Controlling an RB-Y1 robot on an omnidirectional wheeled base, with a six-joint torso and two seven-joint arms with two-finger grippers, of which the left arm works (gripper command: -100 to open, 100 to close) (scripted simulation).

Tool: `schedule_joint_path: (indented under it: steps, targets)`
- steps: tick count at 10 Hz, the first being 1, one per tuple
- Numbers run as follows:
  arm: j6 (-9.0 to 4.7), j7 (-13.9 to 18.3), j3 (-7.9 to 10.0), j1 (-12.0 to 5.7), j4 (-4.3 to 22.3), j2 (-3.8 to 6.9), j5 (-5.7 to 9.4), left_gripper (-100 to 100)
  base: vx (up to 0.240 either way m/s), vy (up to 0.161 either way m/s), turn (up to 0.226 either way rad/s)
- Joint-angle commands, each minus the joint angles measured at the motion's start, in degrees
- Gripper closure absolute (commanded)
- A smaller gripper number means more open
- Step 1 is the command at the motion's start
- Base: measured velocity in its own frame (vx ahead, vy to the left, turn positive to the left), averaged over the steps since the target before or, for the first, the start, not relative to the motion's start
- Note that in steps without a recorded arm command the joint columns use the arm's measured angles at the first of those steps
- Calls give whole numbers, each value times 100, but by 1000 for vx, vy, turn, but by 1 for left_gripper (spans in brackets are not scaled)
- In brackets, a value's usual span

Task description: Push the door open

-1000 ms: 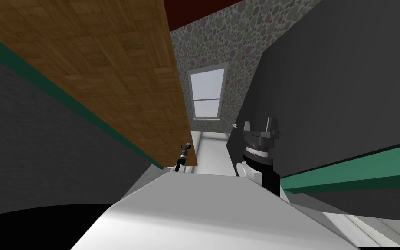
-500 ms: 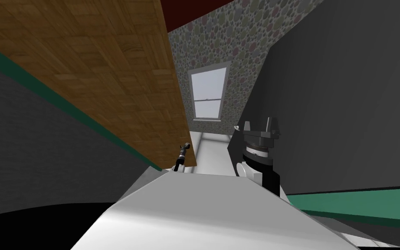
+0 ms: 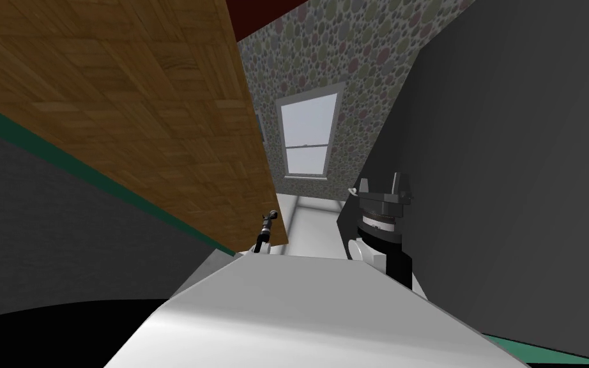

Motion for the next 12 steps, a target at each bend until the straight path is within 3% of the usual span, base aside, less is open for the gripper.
schedule_joint_path:
  steps: [1,9,10,12]
  targets:
    - [-5,-79,181,-44,36,34,89,100,141,-70,56]
    - [3,-236,560,-49,87,34,285,100,174,-76,62]
    - [47,-230,535,21,17,33,269,100,81,-25,38]
    - [42,-266,652,32,14,65,336,100,140,-4,44]
